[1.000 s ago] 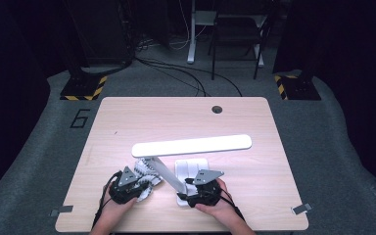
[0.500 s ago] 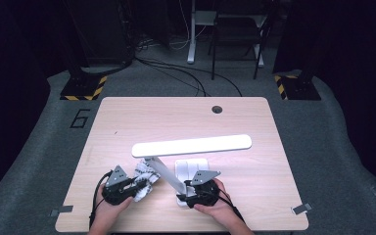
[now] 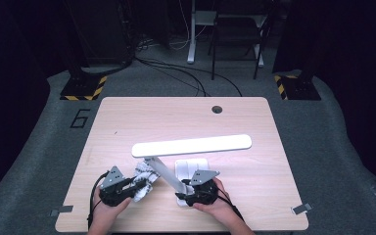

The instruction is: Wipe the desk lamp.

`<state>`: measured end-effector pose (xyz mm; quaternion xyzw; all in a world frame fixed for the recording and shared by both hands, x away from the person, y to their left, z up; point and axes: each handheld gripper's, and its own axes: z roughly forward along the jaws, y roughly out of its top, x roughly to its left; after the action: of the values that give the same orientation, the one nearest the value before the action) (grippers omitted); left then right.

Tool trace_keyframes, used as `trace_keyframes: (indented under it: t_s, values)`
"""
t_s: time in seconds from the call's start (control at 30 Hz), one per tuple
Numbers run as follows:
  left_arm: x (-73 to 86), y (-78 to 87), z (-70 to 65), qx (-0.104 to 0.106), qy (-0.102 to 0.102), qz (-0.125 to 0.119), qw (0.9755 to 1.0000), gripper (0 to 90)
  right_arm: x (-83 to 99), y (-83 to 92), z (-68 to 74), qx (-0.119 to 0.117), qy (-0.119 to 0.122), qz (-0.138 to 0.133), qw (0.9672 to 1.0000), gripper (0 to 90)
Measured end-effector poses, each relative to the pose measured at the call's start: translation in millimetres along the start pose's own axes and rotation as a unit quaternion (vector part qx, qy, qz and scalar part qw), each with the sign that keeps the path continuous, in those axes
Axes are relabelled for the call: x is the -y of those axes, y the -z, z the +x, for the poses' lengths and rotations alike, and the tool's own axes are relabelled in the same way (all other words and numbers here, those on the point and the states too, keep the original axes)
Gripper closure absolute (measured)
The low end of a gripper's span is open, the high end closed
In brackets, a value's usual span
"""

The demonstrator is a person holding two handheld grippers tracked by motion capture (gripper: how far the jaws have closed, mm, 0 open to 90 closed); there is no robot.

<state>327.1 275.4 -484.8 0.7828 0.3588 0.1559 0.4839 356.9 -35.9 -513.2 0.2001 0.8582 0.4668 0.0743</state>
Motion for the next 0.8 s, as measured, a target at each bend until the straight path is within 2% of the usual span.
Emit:
trace_keyframes:
  t_s: [0.2,0.37,0.4,0.47,0.5,0.7,0.8]
  values:
    - [-0.9,2.4,-0.6,0.001,-0.001,-0.006,1.0,73.0,0.6,-0.8,-0.7,-0.002,0.006,0.004,1.0,45.0]
    - [-1.1,3.6,-0.8,-0.002,-0.002,-0.013,0.9999,72.9,1.2,-1.1,1.6,0.008,0.013,0.003,0.9999,45.7]
    - [-1.6,4.8,-0.3,0.002,-0.003,-0.008,1.0,72.9,1.5,-1.6,1.4,0.01,0.016,0.002,0.9998,45.6]
    - [-1.7,5.7,-0.9,0.002,-0.002,-0.01,1.0,72.9,2.4,-1.6,1.6,0.011,0.012,0.004,0.9999,45.4]
    - [-2.2,6.4,-0.1,0.002,-0.008,-0.009,0.9999,72.9,2.5,-2.4,2.5,0.012,0.007,-0.001,0.9999,45.6]
    - [-3.1,8.9,-0.5,0.002,-0.005,-0.016,0.9999,72.9,3.8,-1.4,5.9,0.026,0.03,-0.004,0.9992,48.0]
    - [-3.9,10.3,-0.3,0.005,-0.003,-0.02,0.9998,72.9,4.1,-1.7,7.4,0.033,0.032,-0.007,0.9989,48.4]
